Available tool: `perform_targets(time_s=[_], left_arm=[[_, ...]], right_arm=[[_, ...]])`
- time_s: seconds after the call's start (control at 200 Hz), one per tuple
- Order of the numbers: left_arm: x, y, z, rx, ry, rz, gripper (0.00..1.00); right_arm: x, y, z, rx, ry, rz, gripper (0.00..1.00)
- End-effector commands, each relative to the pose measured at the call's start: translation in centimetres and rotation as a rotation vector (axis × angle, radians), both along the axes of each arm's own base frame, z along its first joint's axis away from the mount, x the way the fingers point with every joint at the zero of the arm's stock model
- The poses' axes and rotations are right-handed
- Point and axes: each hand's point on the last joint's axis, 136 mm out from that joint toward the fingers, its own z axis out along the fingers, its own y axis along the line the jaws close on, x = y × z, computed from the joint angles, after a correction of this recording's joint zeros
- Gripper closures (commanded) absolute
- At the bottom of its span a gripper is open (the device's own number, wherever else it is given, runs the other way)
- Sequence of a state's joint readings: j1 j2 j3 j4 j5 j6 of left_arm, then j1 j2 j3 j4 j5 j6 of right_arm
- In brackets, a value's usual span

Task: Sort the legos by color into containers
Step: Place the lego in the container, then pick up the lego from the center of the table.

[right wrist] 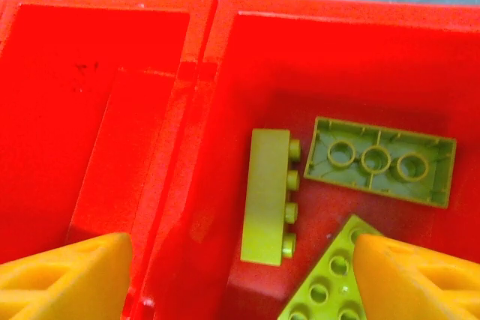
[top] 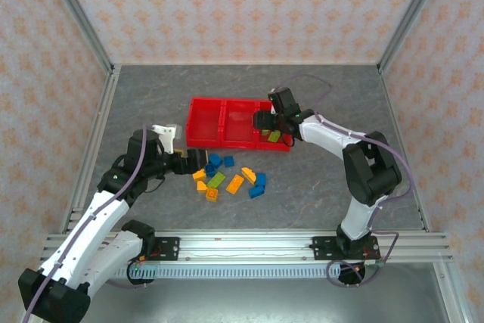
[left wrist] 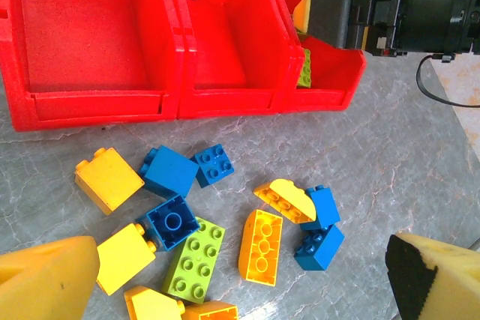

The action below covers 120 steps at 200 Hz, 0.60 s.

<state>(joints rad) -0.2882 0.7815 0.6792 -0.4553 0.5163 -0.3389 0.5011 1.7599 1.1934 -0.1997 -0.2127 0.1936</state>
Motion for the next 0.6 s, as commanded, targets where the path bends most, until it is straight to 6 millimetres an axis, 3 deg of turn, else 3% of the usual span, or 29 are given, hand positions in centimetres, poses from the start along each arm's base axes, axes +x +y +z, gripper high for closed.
perform_targets(time_s=[0.0, 0.25, 0.28, 0.455, 0.596], left_arm=[[0.0, -0.3, 0.1, -0.002, -0.015, -0.016, 0.01], [0.1, -0.2, 0.0, 0.004, -0.013, -0.004, 0.01], [0.1, -0.2, 0.1, 0.003, -0.015, -0.005, 0.01], [0.0, -0.2, 0.4, -0.001, -0.027, -0.005, 0.01], [-0.1, -0.1, 0.7, -0.004, -0.04, -0.002, 0.01]], right_arm=[[-1.0, 0.1, 4.7, 0.059, -0.035, -0.005, 0.18], [-6.9, 1.1, 6.1, 0.053, 0.041, 0.035, 0.05], [-7.8, 1.5, 6.0, 0.045, 0.047, 0.053, 0.0], [-12.4, 3.6, 4.5, -0.054, 0.076, 0.218, 0.02], [-13.7, 3.6, 2.8, -0.121, 0.099, 0.296, 0.1]])
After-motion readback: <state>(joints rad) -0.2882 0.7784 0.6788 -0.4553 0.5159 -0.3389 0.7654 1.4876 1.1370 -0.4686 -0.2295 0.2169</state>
